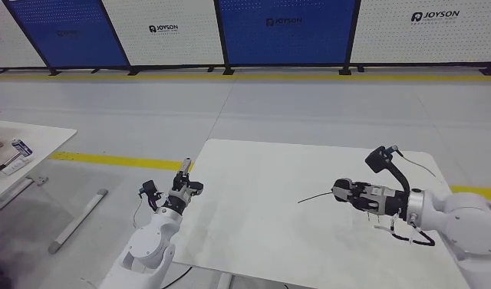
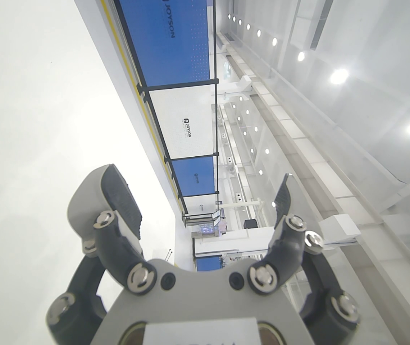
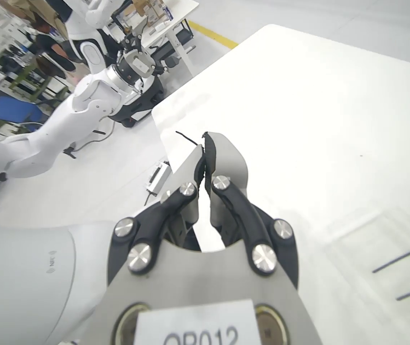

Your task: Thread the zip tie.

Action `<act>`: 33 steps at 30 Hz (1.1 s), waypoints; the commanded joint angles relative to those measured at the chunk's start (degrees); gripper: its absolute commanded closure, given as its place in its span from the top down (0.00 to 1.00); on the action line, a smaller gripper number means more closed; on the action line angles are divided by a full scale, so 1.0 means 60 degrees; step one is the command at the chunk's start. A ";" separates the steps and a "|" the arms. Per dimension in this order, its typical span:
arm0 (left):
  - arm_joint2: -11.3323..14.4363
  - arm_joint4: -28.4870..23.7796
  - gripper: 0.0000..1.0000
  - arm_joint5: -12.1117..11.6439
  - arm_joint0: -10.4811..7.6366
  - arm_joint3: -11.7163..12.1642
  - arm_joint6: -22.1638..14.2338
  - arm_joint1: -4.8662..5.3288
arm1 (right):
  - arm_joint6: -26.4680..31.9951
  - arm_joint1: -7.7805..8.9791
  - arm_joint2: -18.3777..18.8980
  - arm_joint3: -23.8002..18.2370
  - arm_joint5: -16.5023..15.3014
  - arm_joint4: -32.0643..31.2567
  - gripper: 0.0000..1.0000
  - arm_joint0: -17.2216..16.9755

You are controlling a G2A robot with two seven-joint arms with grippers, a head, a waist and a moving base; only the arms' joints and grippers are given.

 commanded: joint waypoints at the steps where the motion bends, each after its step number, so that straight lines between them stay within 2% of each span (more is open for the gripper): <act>1: 0.0000 0.0000 1.00 0.0000 0.0000 0.0000 0.0000 0.0000 | -0.0212 0.0032 -0.0072 -0.0018 0.0000 -0.0391 0.00 0.0032; 2: 0.0000 0.0000 1.00 0.0000 0.0000 0.0000 0.0000 0.0000 | -0.0452 0.0051 -0.0062 0.0087 0.0000 -0.0789 0.00 0.0047; 22: 0.0000 0.0000 1.00 0.0000 0.0000 0.0000 0.0000 0.0000 | -0.0544 0.0049 -0.0052 0.0093 0.0025 -0.0857 0.00 0.0024; 29: 0.0000 0.0000 1.00 0.0000 0.0000 0.0000 0.0000 0.0000 | -0.1001 0.0119 -0.0123 -0.0409 0.0000 -0.2793 0.00 0.0029; 33: 0.0000 0.0000 1.00 0.0000 0.0000 0.0000 0.0000 0.0000 | -0.1325 0.0209 -0.0574 -0.0697 0.0000 -0.3945 0.00 0.0010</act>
